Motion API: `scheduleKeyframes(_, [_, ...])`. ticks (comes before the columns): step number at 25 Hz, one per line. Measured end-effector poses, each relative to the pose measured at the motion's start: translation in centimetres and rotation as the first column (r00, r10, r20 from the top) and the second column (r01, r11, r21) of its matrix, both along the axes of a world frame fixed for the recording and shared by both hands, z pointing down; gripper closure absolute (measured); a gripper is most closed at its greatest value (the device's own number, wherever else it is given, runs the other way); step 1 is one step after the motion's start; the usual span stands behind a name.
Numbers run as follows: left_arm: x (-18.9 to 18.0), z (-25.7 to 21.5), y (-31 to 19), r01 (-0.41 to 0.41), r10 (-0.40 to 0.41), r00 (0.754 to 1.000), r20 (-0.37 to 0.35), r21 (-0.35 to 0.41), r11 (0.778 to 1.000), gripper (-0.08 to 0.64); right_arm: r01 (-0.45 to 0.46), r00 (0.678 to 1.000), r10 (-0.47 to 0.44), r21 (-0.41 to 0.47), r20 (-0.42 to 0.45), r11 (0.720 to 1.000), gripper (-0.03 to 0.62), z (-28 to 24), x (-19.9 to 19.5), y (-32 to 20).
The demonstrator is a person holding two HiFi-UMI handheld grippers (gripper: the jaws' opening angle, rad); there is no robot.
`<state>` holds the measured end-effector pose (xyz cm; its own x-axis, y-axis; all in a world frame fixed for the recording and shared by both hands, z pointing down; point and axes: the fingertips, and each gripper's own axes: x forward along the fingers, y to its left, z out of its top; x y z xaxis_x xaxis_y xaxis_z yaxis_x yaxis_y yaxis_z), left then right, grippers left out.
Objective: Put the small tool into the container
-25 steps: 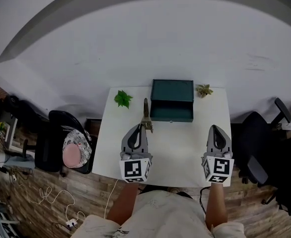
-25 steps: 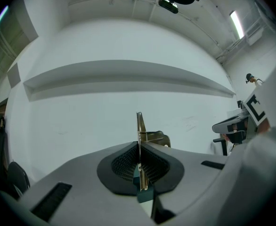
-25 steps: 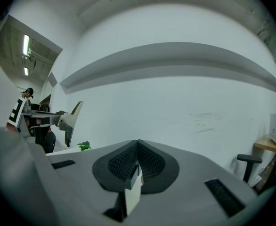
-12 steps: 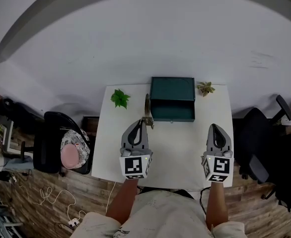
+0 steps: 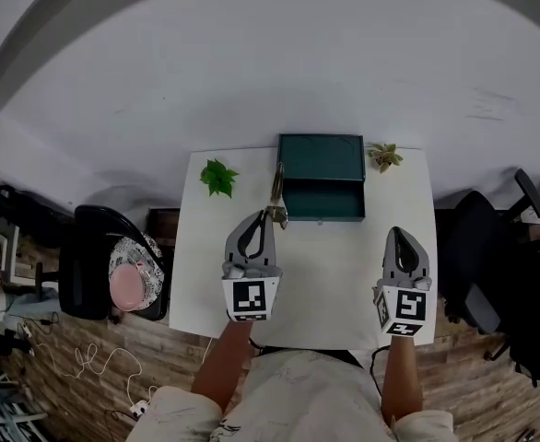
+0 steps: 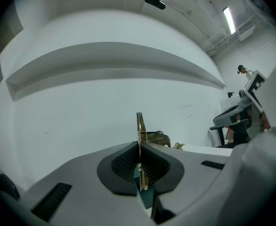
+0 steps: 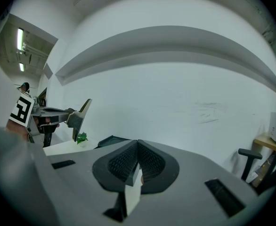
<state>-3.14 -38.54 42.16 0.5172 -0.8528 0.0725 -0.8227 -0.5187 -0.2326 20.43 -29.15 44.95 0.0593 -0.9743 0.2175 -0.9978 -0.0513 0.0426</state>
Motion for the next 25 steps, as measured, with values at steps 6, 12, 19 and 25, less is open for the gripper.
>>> scheduleKeyframes(6, [0.6, 1.0, -1.4, -0.035, 0.034, 0.996, 0.085, 0.010, 0.999, 0.554, 0.010, 1.000, -0.010, -0.016, 0.010, 1.000, 0.577, 0.8, -0.7, -0.9])
scheduleKeyframes(12, [1.5, 1.9, -2.6, -0.077, 0.073, 0.988, 0.137, 0.022, 0.997, 0.554, 0.023, 1.000, -0.023, -0.035, 0.006, 0.999, 0.577, 1.2, -1.2, -1.5])
scheduleKeyframes(19, [2.7, 3.9, -3.6, -0.125, 0.123, 0.972, 0.200, -0.006, 0.992, 0.554, 0.023, 1.000, -0.023, -0.062, 0.001, 0.998, 0.578, 1.9, -1.0, -2.0])
scheduleKeyframes(25, [3.3, 5.4, -4.7, -0.159, 0.161, 0.950, 0.266, -0.028, 0.987, 0.554, 0.025, 1.000, -0.024, -0.076, 0.011, 0.997, 0.578, 2.8, -1.4, -2.7])
